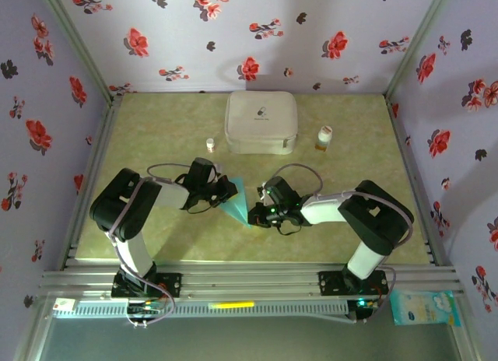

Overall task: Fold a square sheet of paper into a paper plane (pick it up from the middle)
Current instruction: Fourth fold the wing at the center of the table.

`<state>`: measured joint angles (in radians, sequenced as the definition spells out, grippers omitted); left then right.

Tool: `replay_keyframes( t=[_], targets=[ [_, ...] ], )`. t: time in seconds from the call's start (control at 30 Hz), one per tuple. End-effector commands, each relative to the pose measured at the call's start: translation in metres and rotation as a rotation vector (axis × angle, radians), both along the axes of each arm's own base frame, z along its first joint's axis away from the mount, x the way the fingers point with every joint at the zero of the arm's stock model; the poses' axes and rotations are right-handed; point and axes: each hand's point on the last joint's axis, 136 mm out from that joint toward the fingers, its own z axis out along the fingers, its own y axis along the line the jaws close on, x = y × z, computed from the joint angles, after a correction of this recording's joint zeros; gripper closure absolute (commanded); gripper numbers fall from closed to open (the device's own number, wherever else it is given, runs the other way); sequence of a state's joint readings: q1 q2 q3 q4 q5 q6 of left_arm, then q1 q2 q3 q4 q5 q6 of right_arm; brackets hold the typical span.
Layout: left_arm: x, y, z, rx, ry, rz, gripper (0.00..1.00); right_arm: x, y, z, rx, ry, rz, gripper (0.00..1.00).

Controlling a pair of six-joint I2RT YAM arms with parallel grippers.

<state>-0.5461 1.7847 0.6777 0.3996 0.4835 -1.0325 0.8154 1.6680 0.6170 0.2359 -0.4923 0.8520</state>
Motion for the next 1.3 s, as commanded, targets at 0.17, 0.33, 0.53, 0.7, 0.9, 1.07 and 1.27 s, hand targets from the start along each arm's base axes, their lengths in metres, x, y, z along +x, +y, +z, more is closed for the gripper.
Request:
replay_keyframes(
  t=[0.17, 0.33, 0.53, 0.7, 0.9, 1.07, 1.27],
  targets=[
    [-0.017, 0.022, -0.033, 0.112, 0.076, 0.027, 1.00, -0.028, -0.025, -0.020, -0.126, 0.081, 0.054, 0.89],
    [-0.016, 0.022, -0.033, 0.112, 0.078, 0.027, 1.00, -0.026, -0.028, -0.022, -0.155, 0.071, 0.054, 0.85],
    [-0.016, 0.022, -0.033, 0.111, 0.078, 0.026, 1.00, -0.024, -0.030, -0.023, -0.175, 0.062, 0.050, 0.90],
    [-0.017, 0.022, -0.034, 0.110, 0.079, 0.028, 1.00, -0.026, -0.033, -0.022, -0.186, 0.062, 0.052, 0.92],
    [-0.017, 0.022, -0.033, 0.109, 0.077, 0.028, 1.00, -0.025, -0.032, -0.018, -0.178, 0.055, 0.055, 0.88],
    [-0.017, 0.023, -0.033, 0.111, 0.078, 0.031, 1.00, -0.034, -0.028, -0.021, -0.165, 0.089, 0.087, 0.93],
    [-0.017, 0.024, -0.034, 0.109, 0.081, 0.035, 1.00, -0.036, -0.028, -0.020, -0.169, 0.088, 0.096, 0.94]
  ],
)
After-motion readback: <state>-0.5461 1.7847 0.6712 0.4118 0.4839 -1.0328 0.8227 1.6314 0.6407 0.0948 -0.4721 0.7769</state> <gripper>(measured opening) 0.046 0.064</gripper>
